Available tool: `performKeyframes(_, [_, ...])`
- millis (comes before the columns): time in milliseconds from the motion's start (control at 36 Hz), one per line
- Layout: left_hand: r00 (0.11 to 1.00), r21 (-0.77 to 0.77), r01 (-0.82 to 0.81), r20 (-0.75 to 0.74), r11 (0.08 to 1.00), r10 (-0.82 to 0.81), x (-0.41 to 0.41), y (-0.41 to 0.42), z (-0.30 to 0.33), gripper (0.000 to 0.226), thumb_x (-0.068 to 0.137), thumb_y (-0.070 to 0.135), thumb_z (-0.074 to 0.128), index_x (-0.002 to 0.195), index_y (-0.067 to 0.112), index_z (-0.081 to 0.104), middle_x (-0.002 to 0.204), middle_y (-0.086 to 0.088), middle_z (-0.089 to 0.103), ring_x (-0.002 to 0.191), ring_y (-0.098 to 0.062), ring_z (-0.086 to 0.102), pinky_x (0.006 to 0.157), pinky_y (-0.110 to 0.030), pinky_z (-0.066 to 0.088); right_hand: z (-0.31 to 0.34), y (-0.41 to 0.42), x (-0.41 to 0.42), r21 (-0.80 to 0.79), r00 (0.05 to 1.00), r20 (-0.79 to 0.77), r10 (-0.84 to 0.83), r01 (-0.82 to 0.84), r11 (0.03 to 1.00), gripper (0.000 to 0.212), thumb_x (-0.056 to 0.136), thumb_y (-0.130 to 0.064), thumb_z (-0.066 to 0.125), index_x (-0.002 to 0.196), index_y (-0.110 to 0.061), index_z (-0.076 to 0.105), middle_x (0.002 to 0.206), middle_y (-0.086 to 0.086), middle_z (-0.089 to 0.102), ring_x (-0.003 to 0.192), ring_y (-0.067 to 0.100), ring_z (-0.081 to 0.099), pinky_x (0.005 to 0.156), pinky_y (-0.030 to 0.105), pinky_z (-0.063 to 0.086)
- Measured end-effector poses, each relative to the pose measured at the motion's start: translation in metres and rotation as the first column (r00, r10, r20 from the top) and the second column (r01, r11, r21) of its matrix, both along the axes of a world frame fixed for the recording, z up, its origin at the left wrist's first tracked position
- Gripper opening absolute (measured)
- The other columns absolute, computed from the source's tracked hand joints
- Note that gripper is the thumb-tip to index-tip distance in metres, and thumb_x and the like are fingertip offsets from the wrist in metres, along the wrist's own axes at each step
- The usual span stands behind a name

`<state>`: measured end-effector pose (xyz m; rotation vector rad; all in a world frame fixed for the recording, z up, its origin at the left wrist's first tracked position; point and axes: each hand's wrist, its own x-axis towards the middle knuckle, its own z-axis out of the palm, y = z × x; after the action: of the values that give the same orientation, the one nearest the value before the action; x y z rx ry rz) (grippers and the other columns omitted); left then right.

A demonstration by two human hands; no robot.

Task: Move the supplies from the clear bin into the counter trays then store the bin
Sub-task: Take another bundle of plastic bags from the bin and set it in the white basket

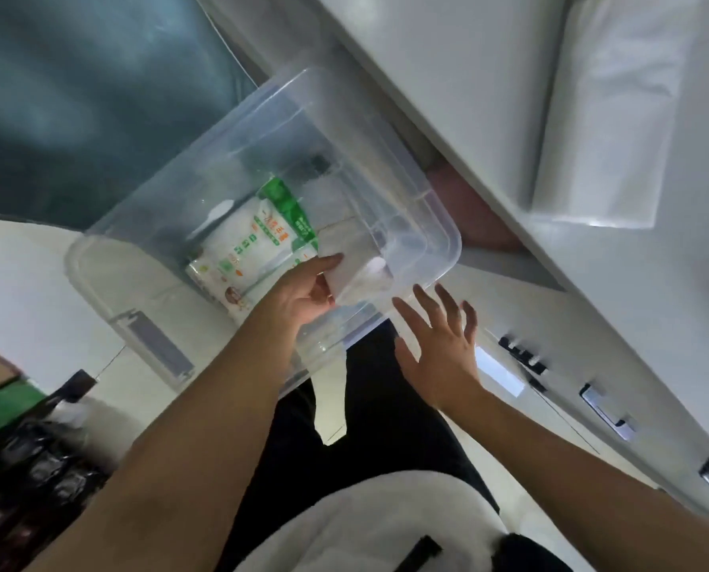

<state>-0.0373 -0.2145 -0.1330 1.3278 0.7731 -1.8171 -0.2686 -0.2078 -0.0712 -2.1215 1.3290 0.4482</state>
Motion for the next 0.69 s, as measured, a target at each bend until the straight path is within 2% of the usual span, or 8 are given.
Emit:
performKeyframes(83, [0.999,-0.117,0.025,0.028,0.993,-0.022,0.015,0.030,0.048,0.014,0.088,0.009,0.066,0.100,0.006,0.073,0.097,-0.012,0.076,0.087,-0.026,0.074,0.071,-0.040,0.061,0.020,-0.017,0.012,0.114,0.977,0.078,-0.196,0.187,0.976,0.036,0.093,-0.031,0.055,0.128,-0.024,0.064,0.142,0.003,0.057,0.141,0.029,0.038,0.118,0.051,0.020])
performKeyframes(194, [0.945,-0.166,0.251,0.255,0.954,-0.204,0.028,0.068,0.104,0.036,0.087,0.011,0.071,0.122,0.016,0.066,0.118,-0.008,0.073,0.109,-0.025,0.068,0.089,-0.043,0.056,0.054,-0.041,0.031,0.343,0.886,0.174,-0.429,0.354,0.870,0.022,0.092,-0.029,0.062,0.112,-0.028,0.071,0.125,-0.004,0.067,0.118,0.017,0.059,0.100,0.028,0.041])
performKeyframes(250, [0.918,-0.206,0.294,0.331,0.933,-0.217,0.036,0.082,0.135,0.046,0.077,0.015,0.080,0.121,0.023,0.068,0.120,-0.004,0.072,0.111,-0.025,0.067,0.082,-0.039,0.058,0.075,-0.053,0.041,0.505,0.802,0.202,-0.562,0.407,0.761,0.025,0.090,-0.037,0.067,0.114,-0.030,0.070,0.120,-0.009,0.068,0.107,0.008,0.064,0.085,0.019,0.044])
performKeyframes(333, [0.893,-0.329,0.352,0.399,0.876,-0.209,0.044,0.098,0.187,0.055,0.066,0.024,0.090,0.117,0.032,0.071,0.123,-0.001,0.071,0.110,-0.020,0.069,0.079,-0.031,0.057,0.108,-0.065,0.061,0.797,0.697,0.169,-0.697,0.319,0.512,0.050,0.083,-0.043,0.073,0.129,-0.029,0.060,0.122,-0.007,0.067,0.112,0.010,0.063,0.094,0.034,0.051])
performKeyframes(417, [0.857,-0.414,0.422,0.473,0.807,-0.205,0.049,0.111,0.234,0.057,0.066,0.031,0.090,0.119,0.038,0.069,0.126,0.001,0.070,0.113,-0.018,0.067,0.086,-0.033,0.058,0.141,-0.072,0.084,0.929,0.602,0.197,-0.774,0.137,0.343,0.061,0.073,-0.040,0.081,0.129,-0.023,0.060,0.114,0.002,0.072,0.107,0.022,0.068,0.096,0.050,0.054])
performKeyframes(556, [0.699,-0.378,0.588,0.682,0.715,-0.213,0.048,0.132,0.277,0.041,0.083,0.028,0.077,0.116,0.048,0.065,0.121,0.013,0.070,0.106,-0.011,0.069,0.081,-0.028,0.059,0.197,-0.074,0.113,0.905,0.491,0.375,-0.786,-0.012,0.425,0.033,0.084,-0.017,0.071,0.116,-0.010,0.067,0.103,0.008,0.073,0.088,0.024,0.071,0.073,0.038,0.059])
performKeyframes(639, [0.640,-0.364,0.629,0.744,0.687,-0.191,0.045,0.148,0.285,0.040,0.090,0.025,0.071,0.122,0.047,0.060,0.120,0.011,0.069,0.107,-0.013,0.068,0.085,-0.030,0.058,0.217,-0.061,0.121,0.859,0.429,0.417,-0.801,0.101,0.502,0.030,0.085,-0.007,0.068,0.114,-0.005,0.066,0.106,0.013,0.073,0.092,0.029,0.069,0.085,0.046,0.058])
performKeyframes(694, [0.635,-0.385,0.639,0.753,0.665,-0.173,0.042,0.159,0.285,0.045,0.089,0.022,0.072,0.120,0.050,0.057,0.117,0.010,0.070,0.105,-0.013,0.068,0.083,-0.031,0.058,0.225,-0.047,0.119,0.838,0.397,0.437,-0.807,0.145,0.525,0.026,0.087,-0.007,0.067,0.113,-0.007,0.067,0.104,0.012,0.072,0.088,0.028,0.069,0.083,0.042,0.058])
